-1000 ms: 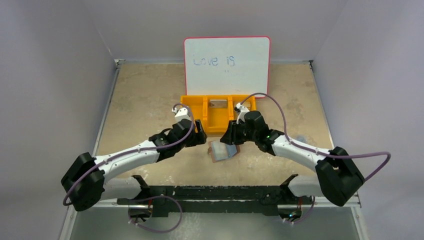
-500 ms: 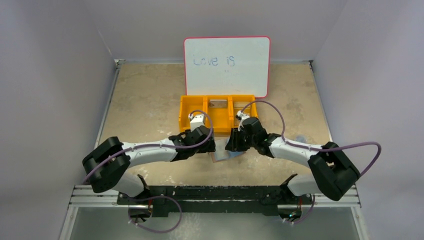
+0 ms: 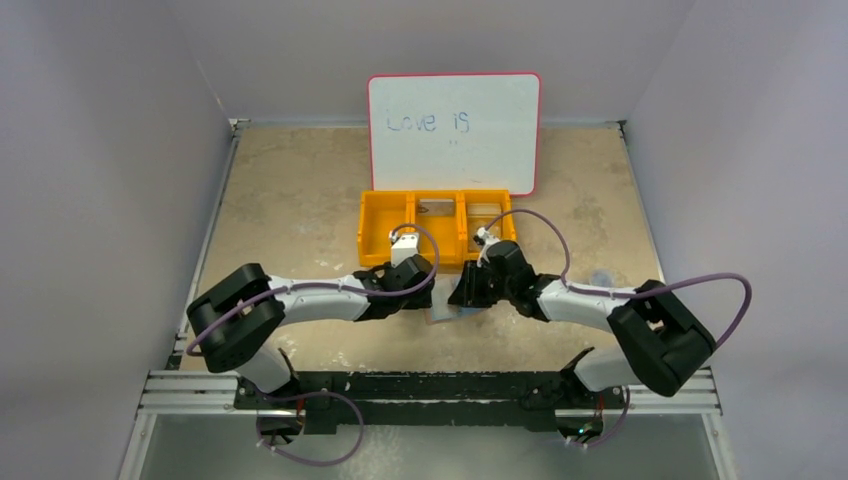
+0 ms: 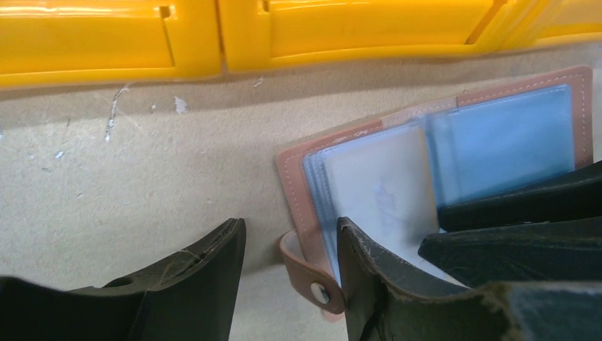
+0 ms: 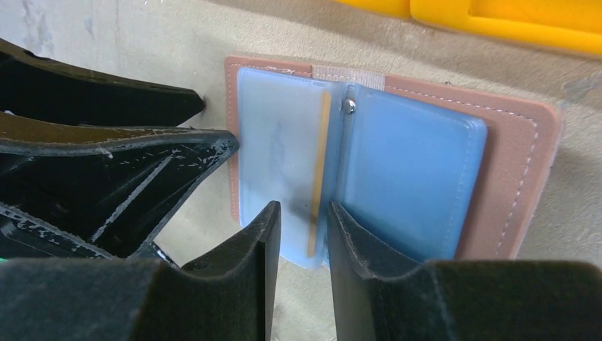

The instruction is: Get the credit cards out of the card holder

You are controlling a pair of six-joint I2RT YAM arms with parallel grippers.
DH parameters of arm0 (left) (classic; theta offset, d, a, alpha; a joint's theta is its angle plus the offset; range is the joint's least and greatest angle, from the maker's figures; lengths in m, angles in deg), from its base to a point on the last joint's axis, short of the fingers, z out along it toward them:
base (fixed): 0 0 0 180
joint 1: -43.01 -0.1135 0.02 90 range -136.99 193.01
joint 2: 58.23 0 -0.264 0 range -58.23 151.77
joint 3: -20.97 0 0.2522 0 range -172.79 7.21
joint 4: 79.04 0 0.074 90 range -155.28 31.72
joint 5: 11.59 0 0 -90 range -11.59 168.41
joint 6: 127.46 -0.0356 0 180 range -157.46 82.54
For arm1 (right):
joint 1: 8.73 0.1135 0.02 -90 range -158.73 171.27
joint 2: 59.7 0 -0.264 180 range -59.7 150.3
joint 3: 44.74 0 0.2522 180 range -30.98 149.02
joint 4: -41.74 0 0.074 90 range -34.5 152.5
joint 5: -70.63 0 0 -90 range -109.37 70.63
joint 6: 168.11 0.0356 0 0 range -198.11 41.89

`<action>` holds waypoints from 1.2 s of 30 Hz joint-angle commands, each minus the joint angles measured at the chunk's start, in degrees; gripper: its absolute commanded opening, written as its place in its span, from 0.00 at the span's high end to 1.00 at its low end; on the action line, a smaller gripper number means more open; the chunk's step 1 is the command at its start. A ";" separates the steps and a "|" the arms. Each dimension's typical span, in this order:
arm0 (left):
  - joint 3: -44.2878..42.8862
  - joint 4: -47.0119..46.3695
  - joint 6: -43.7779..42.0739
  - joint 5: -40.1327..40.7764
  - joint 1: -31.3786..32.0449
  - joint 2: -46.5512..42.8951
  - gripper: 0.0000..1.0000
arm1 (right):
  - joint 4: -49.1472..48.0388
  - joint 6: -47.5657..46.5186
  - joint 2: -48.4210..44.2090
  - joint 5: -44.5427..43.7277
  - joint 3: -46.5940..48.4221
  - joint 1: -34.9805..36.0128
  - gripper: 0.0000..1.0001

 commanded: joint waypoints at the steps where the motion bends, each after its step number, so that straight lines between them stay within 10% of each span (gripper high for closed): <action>1: -1.47 -1.34 0.71 -0.79 0.88 2.30 0.51 | -4.69 5.06 0.03 1.85 -1.45 0.41 0.69; 7: 0.32 -2.37 1.81 0.98 0.92 4.45 0.55 | -10.81 10.11 -2.71 0.46 -5.52 -0.04 0.72; 18: -1.13 1.65 0.36 2.61 1.33 10.24 0.97 | -24.02 15.98 0.82 9.80 -11.02 -6.88 0.92; 36: -0.42 0.43 1.49 3.45 2.52 7.36 1.00 | -18.26 11.02 3.24 10.49 -8.42 -7.93 0.79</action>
